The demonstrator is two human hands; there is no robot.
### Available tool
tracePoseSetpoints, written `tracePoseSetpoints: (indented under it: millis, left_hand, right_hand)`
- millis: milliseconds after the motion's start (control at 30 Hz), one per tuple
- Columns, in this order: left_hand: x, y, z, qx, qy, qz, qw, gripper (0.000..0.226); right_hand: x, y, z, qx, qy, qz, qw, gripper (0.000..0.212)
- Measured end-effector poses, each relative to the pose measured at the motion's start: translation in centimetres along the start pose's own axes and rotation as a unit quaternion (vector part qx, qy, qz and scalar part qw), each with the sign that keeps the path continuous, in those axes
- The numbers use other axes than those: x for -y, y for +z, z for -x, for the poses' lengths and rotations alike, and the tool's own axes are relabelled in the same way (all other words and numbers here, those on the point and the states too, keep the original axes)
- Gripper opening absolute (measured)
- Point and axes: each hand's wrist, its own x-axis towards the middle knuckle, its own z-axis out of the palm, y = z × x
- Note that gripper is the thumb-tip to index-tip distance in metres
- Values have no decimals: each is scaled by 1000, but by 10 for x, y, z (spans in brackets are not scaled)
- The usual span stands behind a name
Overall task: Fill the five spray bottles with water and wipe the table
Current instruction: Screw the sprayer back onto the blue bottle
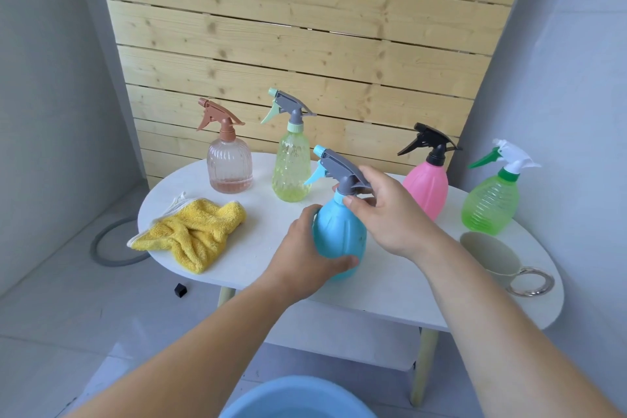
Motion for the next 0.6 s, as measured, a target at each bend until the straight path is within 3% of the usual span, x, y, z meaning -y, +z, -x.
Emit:
tracePoseSetpoints:
  millis: [167,233,333,433,533,600]
  left_hand:
    - [0,-1,-2,35,-10,21,999,97]
    - [0,-2,-2,14,-7,9,1000,94]
    - [-2,2,0,-19,-2,-43,999,112]
    - [-1,3,-4,45,-5,6,999,117]
    - [-1,1,-6,8,-5,-7,1000,105]
    - [-2,5,-5,-3,0,-43,999,113]
  right_hand:
    - [-8,-1,0,9,18,-83,996,30]
    - [-10,-3,0,6,28,-110,994,28]
    - [-14,-6,1,2,36,-125,991,25]
    - [-16,-7,2,-6,36,-131,991,26]
    - [-16,-6,3,-10,33,-134,990,29]
    - [-16,-5,4,-11,32,-140,990,29]
